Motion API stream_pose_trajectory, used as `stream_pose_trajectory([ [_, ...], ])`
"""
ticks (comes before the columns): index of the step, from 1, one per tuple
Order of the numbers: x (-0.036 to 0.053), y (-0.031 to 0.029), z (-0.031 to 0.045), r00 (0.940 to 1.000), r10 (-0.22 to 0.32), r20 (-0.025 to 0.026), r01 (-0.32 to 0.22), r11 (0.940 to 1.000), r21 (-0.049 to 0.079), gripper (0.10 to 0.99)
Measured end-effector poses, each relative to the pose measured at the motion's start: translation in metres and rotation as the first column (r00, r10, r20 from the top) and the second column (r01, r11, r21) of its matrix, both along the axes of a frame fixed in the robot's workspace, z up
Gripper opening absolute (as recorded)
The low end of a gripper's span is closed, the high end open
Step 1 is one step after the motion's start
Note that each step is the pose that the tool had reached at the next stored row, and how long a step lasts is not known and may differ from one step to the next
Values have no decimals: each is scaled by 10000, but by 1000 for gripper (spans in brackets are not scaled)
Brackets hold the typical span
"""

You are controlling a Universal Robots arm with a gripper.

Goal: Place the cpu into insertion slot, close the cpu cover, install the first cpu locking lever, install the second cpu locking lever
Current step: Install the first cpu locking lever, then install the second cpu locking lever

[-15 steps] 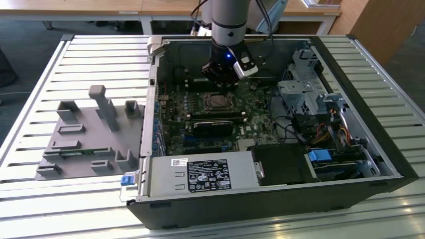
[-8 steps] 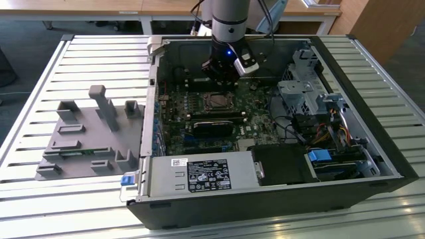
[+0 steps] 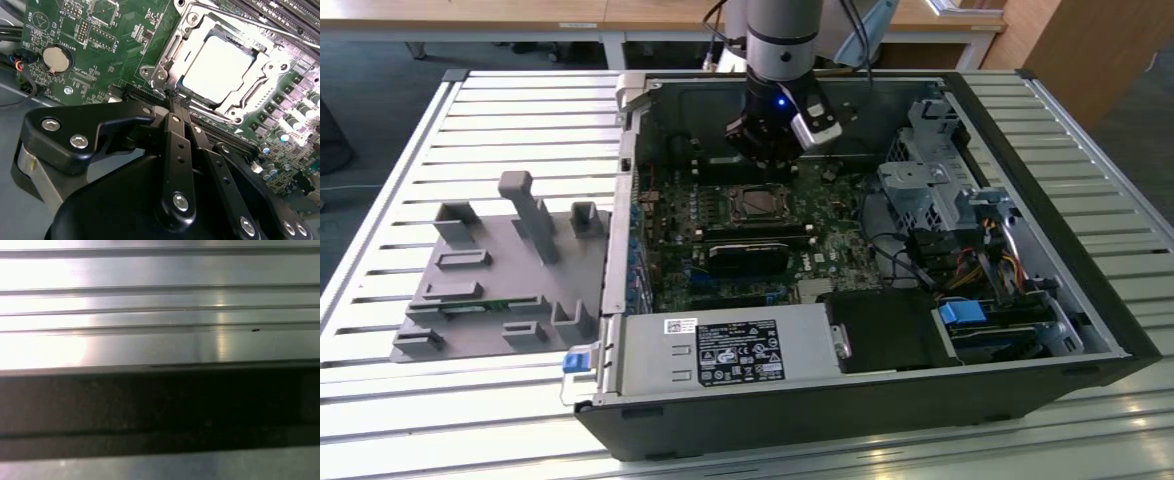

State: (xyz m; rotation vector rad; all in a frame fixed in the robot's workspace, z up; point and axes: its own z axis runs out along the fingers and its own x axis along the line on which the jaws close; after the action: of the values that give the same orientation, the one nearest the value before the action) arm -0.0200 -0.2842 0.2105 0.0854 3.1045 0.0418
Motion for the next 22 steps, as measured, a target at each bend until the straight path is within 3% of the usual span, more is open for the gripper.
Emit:
stream_pose_trajectory([
  [22,4,-77,0,10000,0,0,0,10000,0,106],
])
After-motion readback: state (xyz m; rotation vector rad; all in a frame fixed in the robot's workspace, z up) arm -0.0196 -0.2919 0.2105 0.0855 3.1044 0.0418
